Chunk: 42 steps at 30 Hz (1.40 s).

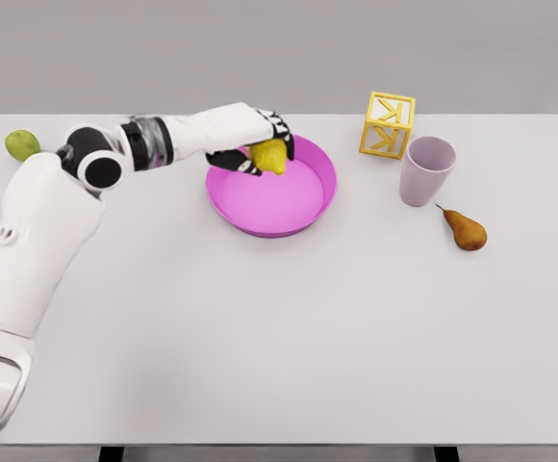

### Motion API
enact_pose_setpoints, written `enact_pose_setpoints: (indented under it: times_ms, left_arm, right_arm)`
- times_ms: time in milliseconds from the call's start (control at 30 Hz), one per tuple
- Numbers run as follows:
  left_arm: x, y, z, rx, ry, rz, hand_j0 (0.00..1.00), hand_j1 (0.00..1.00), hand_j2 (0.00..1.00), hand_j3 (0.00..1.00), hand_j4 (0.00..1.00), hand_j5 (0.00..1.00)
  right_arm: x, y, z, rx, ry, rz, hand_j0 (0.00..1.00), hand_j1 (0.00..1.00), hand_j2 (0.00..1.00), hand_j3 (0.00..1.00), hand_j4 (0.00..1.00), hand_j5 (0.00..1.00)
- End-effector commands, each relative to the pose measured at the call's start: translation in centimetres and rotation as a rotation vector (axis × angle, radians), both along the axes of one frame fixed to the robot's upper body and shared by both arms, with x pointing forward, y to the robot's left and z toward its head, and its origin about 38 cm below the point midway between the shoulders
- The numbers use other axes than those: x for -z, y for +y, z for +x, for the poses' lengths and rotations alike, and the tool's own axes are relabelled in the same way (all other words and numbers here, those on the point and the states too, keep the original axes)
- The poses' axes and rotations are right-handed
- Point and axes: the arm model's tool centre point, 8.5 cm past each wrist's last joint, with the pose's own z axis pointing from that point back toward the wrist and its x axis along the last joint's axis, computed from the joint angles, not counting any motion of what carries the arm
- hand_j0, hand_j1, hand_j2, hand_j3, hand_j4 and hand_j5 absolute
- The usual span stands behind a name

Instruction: Put the lemon on the plate with left arm

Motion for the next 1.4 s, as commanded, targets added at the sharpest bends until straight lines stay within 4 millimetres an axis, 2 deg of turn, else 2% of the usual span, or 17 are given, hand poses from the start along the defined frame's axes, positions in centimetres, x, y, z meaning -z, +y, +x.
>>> enact_pose_setpoints:
  times_ms: [0,100,167,200,400,567,600,667,867,933,1133,1167,1233,1367]
  left_arm:
    - [0.1,-0.6,-0.1,0.008,0.007,-0.008,0.48,0.48,0.48,0.48,0.48,0.48]
    - [0.1,-0.3,-0.1,0.005,0.008,-0.006,0.53,0.53,0.53,0.53,0.53,0.53]
    - [0.1,-0.3,-0.1,0.005,0.008,-0.006,0.61,0.61,0.61,0.61,0.61,0.61]
    - [0.1,-0.2,-0.1,0.004,0.007,-0.008,0.68,0.68,0.68,0.68,0.68,0.68]
    - [0.0,0.0,0.0,0.000,0.007,-0.009,0.76,0.76,0.76,0.76,0.76,0.76]
    - [-0.1,-0.1,-0.1,0.003,0.003,-0.015,0.89,0.89,0.89,0.89,0.89,0.89]
    - [-0.3,0.0,-0.1,0.003,-0.001,-0.018,1.00,1.00,1.00,1.00,1.00,1.00]
    - [-1.6,0.4,-0.3,0.008,-0.036,-0.023,1.00,1.00,1.00,1.00,1.00,1.00]
    - [-3.9,7.3,-2.7,-0.005,-0.062,-0.065,1.00,1.00,1.00,1.00,1.00,1.00]
    - [-5.0,10.7,-3.9,-0.018,-0.051,-0.086,1.00,1.00,1.00,1.00,1.00,1.00]
    - [-3.2,19.1,-6.0,-0.178,0.002,-0.055,1.00,1.00,1.00,1.00,1.00,1.00]
    - [-2.8,19.8,-6.1,-0.192,0.014,-0.047,1.00,1.00,1.00,1.00,1.00,1.00]
    - [-0.7,20.8,-6.4,-0.223,0.067,-0.037,1.00,1.00,1.00,1.00,1.00,1.00]
    - [-0.3,22.2,-7.1,-0.246,0.083,-0.014,1.00,1.00,1.00,1.00,1.00,1.00]
  right_arm:
    - [0.0,0.0,0.0,0.000,0.001,0.001,1.00,1.00,1.00,1.00,1.00,1.00]
    - [0.0,0.0,0.0,0.000,0.001,0.001,1.00,1.00,1.00,1.00,1.00,1.00]
    - [0.0,0.0,0.0,0.000,0.001,0.001,1.00,1.00,1.00,1.00,1.00,1.00]
    - [0.0,0.0,0.0,0.000,-0.001,0.000,1.00,1.00,1.00,1.00,1.00,1.00]
    - [0.0,0.0,0.0,0.000,0.001,0.001,1.00,1.00,1.00,1.00,1.00,1.00]
    - [0.0,0.0,0.0,0.000,0.001,0.001,1.00,1.00,1.00,1.00,1.00,1.00]
    - [0.0,0.0,0.0,0.001,0.001,0.000,1.00,1.00,1.00,1.00,1.00,1.00]
    - [0.0,0.0,0.0,0.000,0.001,0.001,1.00,1.00,1.00,1.00,1.00,1.00]
    - [0.0,0.0,0.0,0.000,0.001,0.001,1.00,1.00,1.00,1.00,1.00,1.00]
    - [0.0,0.0,0.0,0.000,0.001,0.001,1.00,1.00,1.00,1.00,1.00,1.00]
    - [0.0,0.0,0.0,0.000,0.001,0.001,1.00,1.00,1.00,1.00,1.00,1.00]
    - [0.0,0.0,0.0,0.000,-0.001,0.000,1.00,1.00,1.00,1.00,1.00,1.00]
    - [0.0,0.0,0.0,0.000,0.001,0.001,1.00,1.00,1.00,1.00,1.00,1.00]
    - [0.0,0.0,0.0,0.000,0.001,0.001,1.00,1.00,1.00,1.00,1.00,1.00]
